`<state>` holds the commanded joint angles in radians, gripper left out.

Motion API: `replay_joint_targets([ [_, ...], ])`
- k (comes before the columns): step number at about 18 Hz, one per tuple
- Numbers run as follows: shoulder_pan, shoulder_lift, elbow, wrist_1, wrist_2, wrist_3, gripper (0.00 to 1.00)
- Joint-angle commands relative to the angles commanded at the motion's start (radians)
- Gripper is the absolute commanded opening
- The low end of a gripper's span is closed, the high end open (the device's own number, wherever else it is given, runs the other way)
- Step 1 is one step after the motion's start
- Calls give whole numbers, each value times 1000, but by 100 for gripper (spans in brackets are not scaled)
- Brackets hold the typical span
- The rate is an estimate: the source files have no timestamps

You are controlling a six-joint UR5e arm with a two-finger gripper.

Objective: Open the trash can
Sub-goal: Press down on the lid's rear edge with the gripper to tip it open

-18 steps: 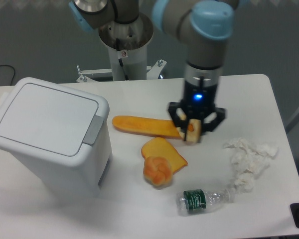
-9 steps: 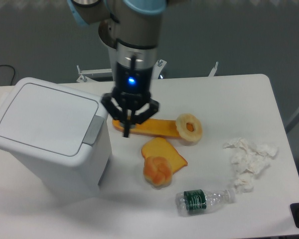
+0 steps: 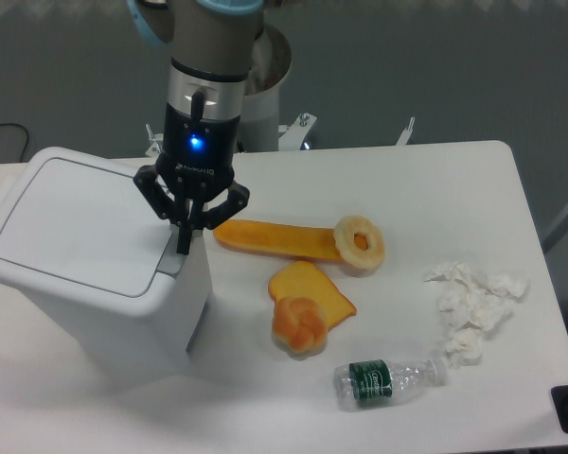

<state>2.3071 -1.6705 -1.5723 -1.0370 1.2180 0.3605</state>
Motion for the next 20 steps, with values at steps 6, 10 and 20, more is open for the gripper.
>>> replay_joint_targets([
  [6,2,-3,0,2,0,2,2],
  [10,2,-11,-2,0,3,0,2],
  [20,15,0,17,0,-15,9,4],
])
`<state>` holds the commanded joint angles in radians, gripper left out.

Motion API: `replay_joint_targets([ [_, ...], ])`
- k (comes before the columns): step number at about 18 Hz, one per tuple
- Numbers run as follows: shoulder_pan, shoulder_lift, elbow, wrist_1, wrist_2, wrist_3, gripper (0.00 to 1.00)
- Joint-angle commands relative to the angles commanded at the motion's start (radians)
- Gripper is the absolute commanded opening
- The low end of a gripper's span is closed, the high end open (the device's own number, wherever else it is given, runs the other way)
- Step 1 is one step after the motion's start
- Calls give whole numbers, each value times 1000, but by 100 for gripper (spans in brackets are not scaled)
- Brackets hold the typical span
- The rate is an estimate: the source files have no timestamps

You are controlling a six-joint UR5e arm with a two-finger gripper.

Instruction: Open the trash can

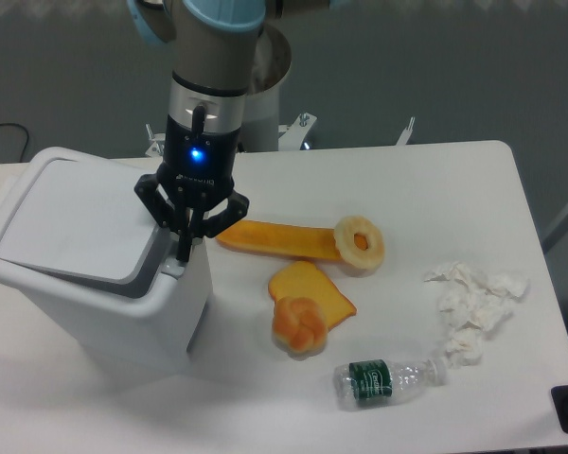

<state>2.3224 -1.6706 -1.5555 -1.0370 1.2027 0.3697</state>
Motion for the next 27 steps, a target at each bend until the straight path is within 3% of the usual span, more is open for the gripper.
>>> replay_joint_targets([
  [5,53,26,8,-2,-57,-2,38],
  [8,119,26,8,6,-61,11,48],
  [12,236,15,6,9,-60,77,100],
  [16,331,-11,-17,9,-49,199,100],
  [19,385,-58,-21,17,32,340,100],
  [24,460,-178,0,17,167,538,100],
  [27,482,-245,0,18,216,778,100],
])
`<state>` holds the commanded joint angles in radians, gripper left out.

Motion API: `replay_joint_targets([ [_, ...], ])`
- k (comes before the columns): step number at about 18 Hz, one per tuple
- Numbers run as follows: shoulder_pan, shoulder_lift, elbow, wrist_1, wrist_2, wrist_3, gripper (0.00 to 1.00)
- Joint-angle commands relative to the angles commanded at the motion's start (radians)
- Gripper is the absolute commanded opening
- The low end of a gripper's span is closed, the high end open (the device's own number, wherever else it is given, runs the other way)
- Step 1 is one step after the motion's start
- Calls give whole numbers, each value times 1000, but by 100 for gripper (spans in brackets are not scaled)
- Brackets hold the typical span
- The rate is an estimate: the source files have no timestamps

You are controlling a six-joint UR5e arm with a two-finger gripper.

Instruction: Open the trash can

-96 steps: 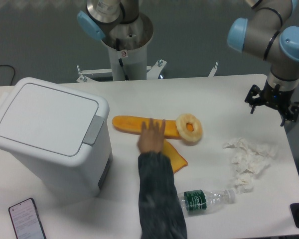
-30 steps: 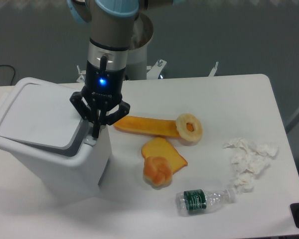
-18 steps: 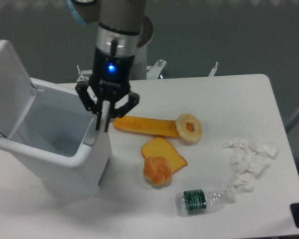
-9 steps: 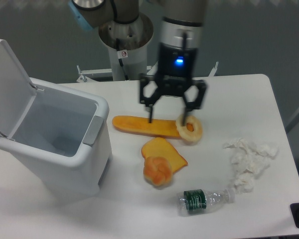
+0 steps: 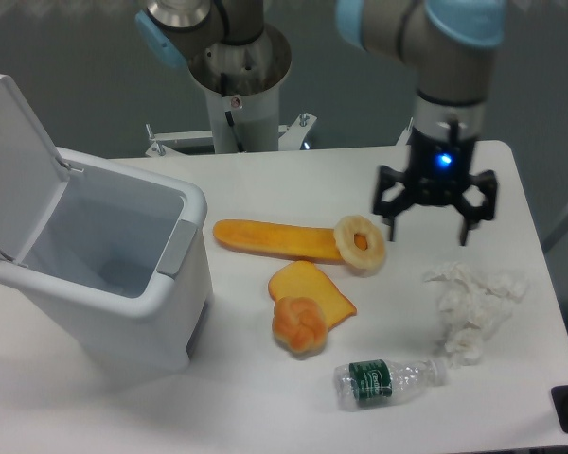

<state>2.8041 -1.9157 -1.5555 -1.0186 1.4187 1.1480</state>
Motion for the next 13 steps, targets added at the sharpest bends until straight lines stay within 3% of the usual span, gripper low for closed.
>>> replay_joint_targets([
  [2,5,-26,2,3,52,151,100],
  [8,18,-120,5,11,88,341,100],
  [13,-9,-140,-5,26,180,361,100],
])
